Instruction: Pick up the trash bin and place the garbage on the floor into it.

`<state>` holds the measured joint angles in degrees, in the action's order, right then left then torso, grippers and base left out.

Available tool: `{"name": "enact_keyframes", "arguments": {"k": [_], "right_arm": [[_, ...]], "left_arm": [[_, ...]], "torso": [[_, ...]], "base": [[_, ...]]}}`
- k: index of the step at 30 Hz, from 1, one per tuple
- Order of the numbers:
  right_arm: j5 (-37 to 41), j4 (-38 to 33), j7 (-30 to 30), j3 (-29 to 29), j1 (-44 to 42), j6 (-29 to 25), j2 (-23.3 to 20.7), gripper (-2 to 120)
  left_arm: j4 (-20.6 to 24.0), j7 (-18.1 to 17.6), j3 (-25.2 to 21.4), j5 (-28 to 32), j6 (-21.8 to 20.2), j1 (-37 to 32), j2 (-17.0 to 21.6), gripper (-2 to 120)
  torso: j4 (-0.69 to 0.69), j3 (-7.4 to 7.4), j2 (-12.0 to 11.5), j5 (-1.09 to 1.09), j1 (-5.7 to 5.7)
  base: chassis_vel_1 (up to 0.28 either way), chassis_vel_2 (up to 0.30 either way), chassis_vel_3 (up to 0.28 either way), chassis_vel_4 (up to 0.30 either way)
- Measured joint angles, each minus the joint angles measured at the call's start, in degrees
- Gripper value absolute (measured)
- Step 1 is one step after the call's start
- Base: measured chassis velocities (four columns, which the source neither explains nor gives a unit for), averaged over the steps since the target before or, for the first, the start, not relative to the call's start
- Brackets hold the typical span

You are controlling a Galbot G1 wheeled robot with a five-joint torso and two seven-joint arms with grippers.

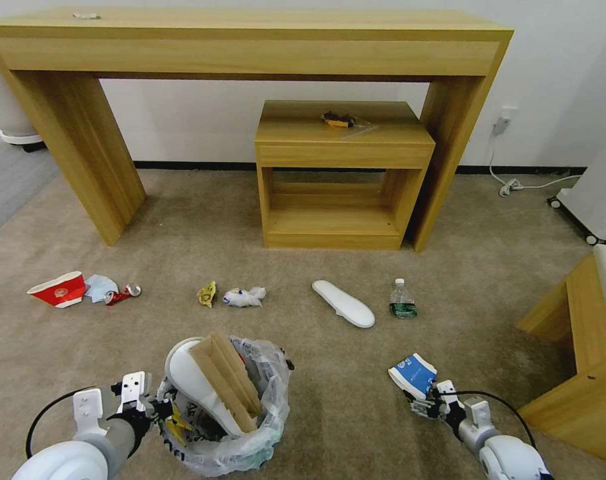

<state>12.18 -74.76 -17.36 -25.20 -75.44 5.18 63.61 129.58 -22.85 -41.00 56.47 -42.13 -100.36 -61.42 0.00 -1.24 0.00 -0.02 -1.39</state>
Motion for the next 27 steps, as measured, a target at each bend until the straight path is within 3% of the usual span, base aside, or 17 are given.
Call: {"name": "enact_keyframes", "arguments": {"k": [9,16,21,23,26,27], "right_arm": [[-1.8,2.5,1.4,1.4,2.0,0.2,0.6,71],[-1.6,5.7,1.9,1.4,4.2,0.1,0.9,43],[-1.6,7.0,2.0,1.4,5.0,-0.3,1.3,30],[-1.8,7.4,2.4,1.4,5.3,-0.6,1.5,17],[-2.1,7.4,2.6,1.4,5.4,-0.8,1.6,10],[-2.3,7.3,2.8,1.3,5.4,-1.1,1.7,2]], "left_arm": [[-0.1,0.0,0.3,0.2,0.0,0.6,-0.2,0],[-0.5,0.0,0.5,0.4,0.0,1.0,-0.1,0],[-0.5,0.0,0.6,0.4,0.0,1.1,0.0,0],[-0.5,0.0,0.6,0.6,0.0,1.2,0.1,0],[-0.5,0.0,0.6,0.6,0.0,1.2,0.1,0],[-0.4,0.0,0.7,0.6,0.0,1.1,0.1,0]], "torso": [[0.00,0.00,0.0,0.00,0.00],[0.00,0.00,0.0,-0.01,0.00],[0.00,0.00,0.0,0.01,0.00],[0.00,0.00,0.0,0.01,0.00],[0.00,0.00,0.0,0.00,0.00],[0.00,0.00,0.0,0.00,0.00]], "base": [[0.000,0.000,0.000,0.000],[0.000,0.000,0.000,0.000],[0.000,0.000,0.000,0.000],[0.000,0.000,0.000,0.000],[0.000,0.000,0.000,0.000],[0.000,0.000,0.000,0.000]]}}
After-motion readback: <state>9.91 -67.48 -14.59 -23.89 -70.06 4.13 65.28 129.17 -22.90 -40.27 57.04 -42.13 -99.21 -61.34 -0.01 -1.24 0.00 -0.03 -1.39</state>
